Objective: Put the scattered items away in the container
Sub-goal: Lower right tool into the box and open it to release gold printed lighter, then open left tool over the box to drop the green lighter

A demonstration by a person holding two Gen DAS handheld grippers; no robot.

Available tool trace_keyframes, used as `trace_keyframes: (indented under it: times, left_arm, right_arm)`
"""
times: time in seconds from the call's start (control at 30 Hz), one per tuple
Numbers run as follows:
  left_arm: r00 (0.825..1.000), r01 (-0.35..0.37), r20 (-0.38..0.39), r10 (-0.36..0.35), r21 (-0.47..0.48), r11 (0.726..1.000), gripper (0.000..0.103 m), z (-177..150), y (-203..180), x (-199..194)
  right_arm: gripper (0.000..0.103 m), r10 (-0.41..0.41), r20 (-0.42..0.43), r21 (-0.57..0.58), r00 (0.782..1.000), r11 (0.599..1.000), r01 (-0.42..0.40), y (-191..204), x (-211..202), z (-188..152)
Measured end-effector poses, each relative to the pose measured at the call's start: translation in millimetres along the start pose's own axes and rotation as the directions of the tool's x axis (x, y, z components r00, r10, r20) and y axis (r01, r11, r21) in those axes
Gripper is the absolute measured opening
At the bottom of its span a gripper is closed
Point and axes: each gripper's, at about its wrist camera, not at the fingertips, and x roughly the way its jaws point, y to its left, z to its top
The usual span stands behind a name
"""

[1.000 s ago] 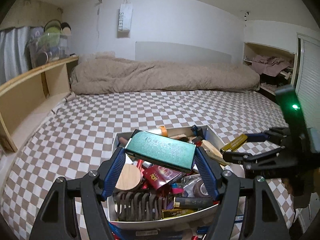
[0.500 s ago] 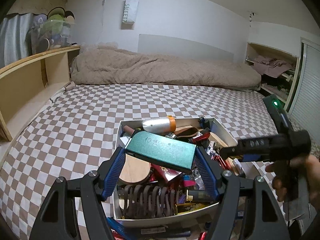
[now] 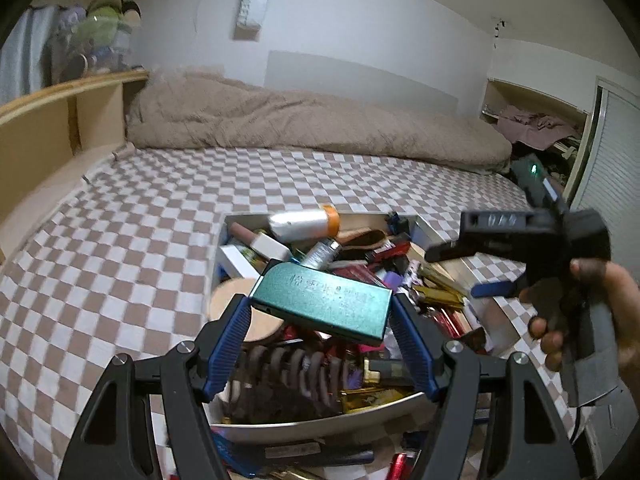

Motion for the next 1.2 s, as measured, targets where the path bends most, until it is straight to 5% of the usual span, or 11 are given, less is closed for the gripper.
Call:
trace_keyframes:
  times: [0.8,0.9,1.2]
  left_arm:
    - [0.960,0.185,-0.213,-0.179,0.009,0.983,0.072,-0.2,-86.6,88.2]
    - [0.948,0.221,-0.222,-0.227,-0.050,0.974,0.103,0.8,-86.5,93.6]
    - [0.978,0.119,-0.175,-0.117,0.005,0.993,0.103,5.7,-75.3,74.0]
  right_arm:
    - [0.096,0.125,0.001,-0.009,0.992,0.992,-0.125,-2.5,-29.0,14.7]
    - [0.096,0.129,0.012,-0.014,0.992,0.992,-0.129,-3.3,-34.1,16.9]
    - [0.096,0.154,0.011,0.008,0.988,0.988,-0.154,-8.4,-38.5,16.7]
